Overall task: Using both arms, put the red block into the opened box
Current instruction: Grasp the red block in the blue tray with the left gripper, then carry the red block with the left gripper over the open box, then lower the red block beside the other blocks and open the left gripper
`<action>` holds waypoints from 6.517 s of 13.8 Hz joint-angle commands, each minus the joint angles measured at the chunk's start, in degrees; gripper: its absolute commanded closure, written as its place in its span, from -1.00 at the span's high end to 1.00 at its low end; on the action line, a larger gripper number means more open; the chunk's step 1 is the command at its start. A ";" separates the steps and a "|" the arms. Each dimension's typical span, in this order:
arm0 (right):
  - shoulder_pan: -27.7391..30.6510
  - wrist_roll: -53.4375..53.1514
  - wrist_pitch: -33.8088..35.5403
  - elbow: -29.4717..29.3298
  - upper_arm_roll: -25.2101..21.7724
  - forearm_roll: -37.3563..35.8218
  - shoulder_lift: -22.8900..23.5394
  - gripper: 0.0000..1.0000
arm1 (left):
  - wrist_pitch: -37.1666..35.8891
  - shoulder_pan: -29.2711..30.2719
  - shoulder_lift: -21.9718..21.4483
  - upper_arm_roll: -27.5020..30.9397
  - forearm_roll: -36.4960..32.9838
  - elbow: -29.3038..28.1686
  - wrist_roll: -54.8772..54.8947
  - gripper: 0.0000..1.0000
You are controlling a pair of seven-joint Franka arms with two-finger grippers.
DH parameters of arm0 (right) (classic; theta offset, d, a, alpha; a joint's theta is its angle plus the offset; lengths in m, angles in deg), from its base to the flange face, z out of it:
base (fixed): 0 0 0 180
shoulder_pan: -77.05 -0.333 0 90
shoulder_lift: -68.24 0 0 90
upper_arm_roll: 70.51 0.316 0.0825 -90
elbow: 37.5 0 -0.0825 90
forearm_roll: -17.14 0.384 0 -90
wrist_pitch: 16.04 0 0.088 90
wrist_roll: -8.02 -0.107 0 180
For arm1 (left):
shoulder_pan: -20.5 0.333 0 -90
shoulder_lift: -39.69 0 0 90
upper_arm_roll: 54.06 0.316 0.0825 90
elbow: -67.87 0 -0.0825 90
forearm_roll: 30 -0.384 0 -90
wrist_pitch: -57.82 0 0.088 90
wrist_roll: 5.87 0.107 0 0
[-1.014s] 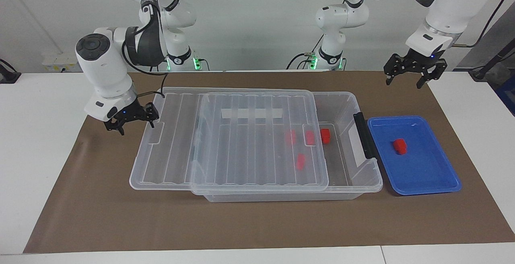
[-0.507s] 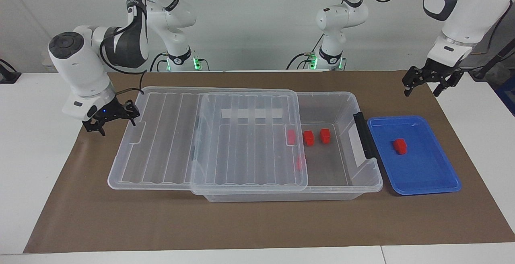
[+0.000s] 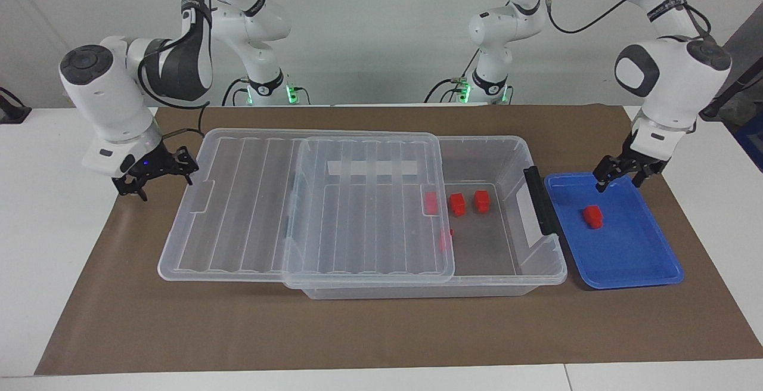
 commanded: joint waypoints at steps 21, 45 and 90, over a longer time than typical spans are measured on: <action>0.16 -26.33 -2.77 2.41 1.31 0.47 -0.51 1.00 | 14.56 3.01 9.06 -0.70 -8.79 -7.62 3.34 1.00; 4.90 -38.80 7.67 -2.06 8.42 2.05 -8.77 1.00 | -29.01 -2.70 8.45 -1.67 -0.28 22.07 -3.48 -0.91; 5.17 -42.50 18.06 -9.55 12.91 3.99 -8.42 1.00 | 16.68 -26.35 18.47 -1.76 -7.91 2.93 -37.53 0.60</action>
